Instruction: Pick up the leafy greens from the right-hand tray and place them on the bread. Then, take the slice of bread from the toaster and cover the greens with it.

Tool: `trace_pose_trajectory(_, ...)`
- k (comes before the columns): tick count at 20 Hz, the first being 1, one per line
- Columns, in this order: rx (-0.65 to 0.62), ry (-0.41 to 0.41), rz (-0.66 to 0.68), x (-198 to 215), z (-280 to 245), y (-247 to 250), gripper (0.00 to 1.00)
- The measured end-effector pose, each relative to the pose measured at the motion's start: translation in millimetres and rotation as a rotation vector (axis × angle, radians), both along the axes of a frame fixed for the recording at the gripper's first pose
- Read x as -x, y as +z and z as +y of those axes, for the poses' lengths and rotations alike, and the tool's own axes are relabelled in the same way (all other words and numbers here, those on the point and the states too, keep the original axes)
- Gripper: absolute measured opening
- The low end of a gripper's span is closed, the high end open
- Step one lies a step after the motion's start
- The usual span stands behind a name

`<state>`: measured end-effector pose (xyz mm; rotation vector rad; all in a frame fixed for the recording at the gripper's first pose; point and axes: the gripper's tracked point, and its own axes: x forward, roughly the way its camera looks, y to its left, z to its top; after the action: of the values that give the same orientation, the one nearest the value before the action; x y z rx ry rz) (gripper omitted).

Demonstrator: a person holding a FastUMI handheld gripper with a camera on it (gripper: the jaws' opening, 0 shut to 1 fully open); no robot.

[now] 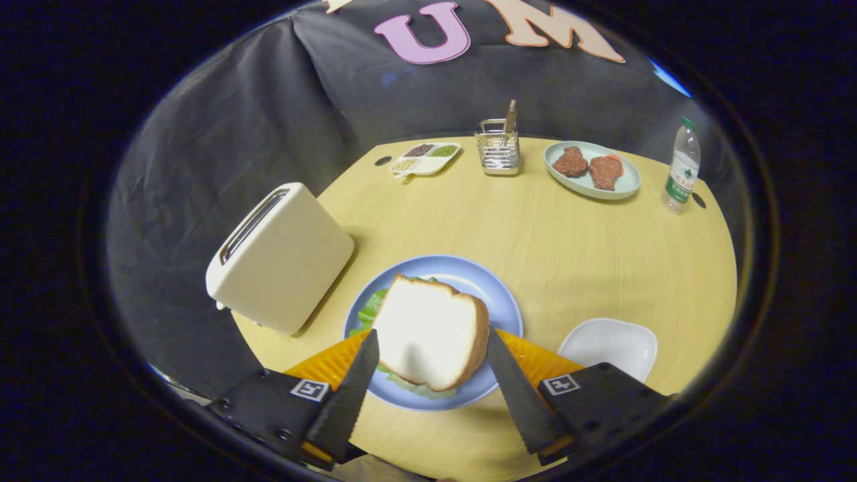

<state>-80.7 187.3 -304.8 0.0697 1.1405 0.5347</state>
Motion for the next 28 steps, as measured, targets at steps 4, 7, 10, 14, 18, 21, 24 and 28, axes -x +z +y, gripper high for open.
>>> trace_pose_trajectory(4,-0.026,-0.026,-0.032,-3,0,15,1.0)
trace_pose_trajectory(7,-0.033,-0.042,-0.101,-9,1,34,1.0)
trace_pose_trajectory(10,-0.043,-0.065,-0.251,-22,2,69,1.0)
trace_pose_trajectory(14,-0.048,-0.131,-0.459,-36,-5,125,1.0)
trace_pose_trajectory(18,-0.009,-0.196,-0.618,-39,-16,170,1.0)
trace_pose_trajectory(21,0.018,-0.233,-0.739,-34,-20,202,1.0)
trace_pose_trajectory(24,0.076,-0.291,-0.85,-29,-29,229,1.0)
trace_pose_trajectory(28,0.116,-0.357,-0.933,-20,-36,255,1.0)
